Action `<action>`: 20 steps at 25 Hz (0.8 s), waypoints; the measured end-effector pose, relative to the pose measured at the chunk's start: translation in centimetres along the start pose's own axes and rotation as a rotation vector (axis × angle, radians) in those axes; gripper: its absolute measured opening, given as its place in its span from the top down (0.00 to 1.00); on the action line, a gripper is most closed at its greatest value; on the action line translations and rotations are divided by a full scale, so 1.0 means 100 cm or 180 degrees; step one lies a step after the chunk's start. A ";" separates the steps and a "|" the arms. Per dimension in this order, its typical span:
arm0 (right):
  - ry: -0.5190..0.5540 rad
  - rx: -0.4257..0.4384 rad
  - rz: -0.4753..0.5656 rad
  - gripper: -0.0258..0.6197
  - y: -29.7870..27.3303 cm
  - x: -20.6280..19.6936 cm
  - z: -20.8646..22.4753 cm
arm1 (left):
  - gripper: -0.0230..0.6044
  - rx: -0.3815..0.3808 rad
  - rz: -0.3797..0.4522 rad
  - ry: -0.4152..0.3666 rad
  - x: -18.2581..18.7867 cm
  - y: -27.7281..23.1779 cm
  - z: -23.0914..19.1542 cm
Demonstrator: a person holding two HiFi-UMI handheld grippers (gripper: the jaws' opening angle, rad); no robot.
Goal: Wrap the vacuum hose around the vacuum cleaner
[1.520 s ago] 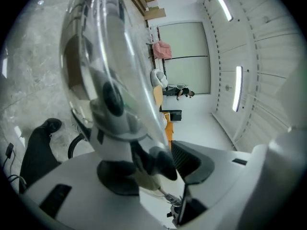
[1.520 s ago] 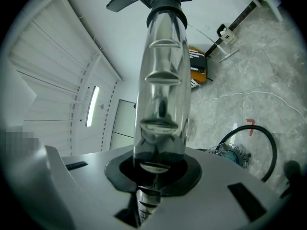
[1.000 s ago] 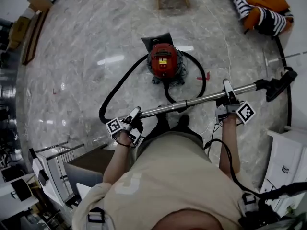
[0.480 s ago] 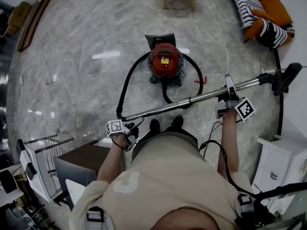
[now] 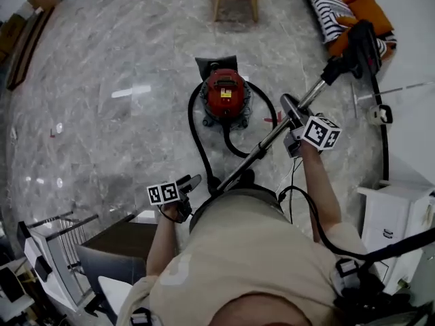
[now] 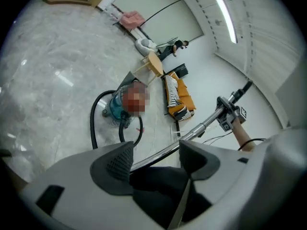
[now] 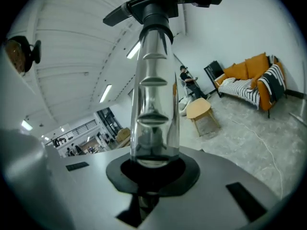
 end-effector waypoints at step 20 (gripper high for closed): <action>0.1788 0.1864 -0.0962 0.91 -0.018 -0.112 -0.258 | 0.48 -0.0490 -0.1545 -0.2486 0.032 -0.117 0.107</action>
Point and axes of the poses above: the fingertips, and each gripper's own axes: y backward along the fingers, z to its right, x out of its top, the point moved 1 cm from there along y, backward along the fingers, and after that the axes turned 14 degrees about -x, right-handed, at the moved point
